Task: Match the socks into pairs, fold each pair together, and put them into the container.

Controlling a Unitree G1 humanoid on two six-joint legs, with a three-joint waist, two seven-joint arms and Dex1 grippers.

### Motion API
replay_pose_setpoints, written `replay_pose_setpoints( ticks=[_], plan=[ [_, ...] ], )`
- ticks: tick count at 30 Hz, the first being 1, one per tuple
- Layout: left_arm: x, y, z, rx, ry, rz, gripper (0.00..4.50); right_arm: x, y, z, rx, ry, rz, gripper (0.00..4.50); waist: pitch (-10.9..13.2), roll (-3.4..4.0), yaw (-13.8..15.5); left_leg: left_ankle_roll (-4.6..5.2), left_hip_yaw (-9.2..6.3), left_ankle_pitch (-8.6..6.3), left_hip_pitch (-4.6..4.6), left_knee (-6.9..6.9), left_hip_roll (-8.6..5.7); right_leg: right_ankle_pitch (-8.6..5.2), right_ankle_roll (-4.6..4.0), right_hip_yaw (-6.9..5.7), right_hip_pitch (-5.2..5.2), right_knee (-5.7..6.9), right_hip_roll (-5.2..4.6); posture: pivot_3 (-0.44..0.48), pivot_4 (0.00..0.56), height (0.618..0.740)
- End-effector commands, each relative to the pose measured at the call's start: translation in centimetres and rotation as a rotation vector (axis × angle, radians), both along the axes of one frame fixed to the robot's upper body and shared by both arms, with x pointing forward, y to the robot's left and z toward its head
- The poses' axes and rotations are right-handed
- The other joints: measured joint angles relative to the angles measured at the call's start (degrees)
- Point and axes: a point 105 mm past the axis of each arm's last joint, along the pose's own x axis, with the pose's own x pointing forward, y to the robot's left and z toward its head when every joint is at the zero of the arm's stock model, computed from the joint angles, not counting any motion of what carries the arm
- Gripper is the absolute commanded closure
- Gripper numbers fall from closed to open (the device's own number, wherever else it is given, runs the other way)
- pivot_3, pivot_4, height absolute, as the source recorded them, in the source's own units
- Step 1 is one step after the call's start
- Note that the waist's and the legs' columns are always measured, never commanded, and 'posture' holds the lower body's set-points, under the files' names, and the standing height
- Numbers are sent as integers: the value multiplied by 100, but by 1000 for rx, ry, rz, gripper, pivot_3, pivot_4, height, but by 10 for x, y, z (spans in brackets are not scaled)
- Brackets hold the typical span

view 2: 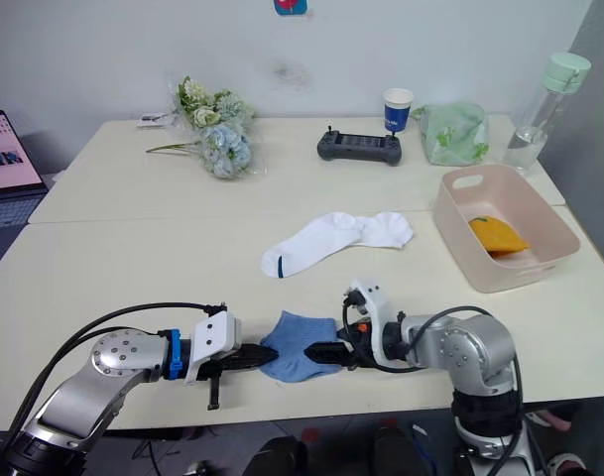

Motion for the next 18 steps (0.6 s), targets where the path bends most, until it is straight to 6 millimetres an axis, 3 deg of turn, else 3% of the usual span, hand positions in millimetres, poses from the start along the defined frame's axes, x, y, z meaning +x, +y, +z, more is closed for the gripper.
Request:
replay_pose_setpoints(
  ticks=[1, 8, 12, 18],
  plan=[
    [-3, 10, -11, 46, 54, 40, 4500, -3, 21, -5, 38, 82, 40, 14, 0, 0, -28, 0, 1, 0, 1, 0, 0, 0, 0, 2, -2, 6, 1, 0, 150, 740],
    [-5, 13, -9, 41, 46, 56, 4500, 2, 36, 2, 107, 98, 47, 14, 1, 3, -43, 0, 1, 0, 1, -1, 2, 0, 0, 6, -14, 19, 3, 0, 150, 740],
    [-7, 11, -8, 28, 44, 63, 4500, 3, 38, 3, 125, 91, 41, 929, 3, 4, -43, 0, 2, 0, -1, -2, 2, 0, 0, 6, -16, 19, 3, 0, 150, 740],
    [-9, 9, -5, -6, 57, 60, 4500, 2, 39, 6, 141, 80, 42, 3052, 4, 5, -40, 0, 2, 0, -4, -2, 2, 0, 0, 7, -18, 18, 2, 0, 150, 740]
  ],
)
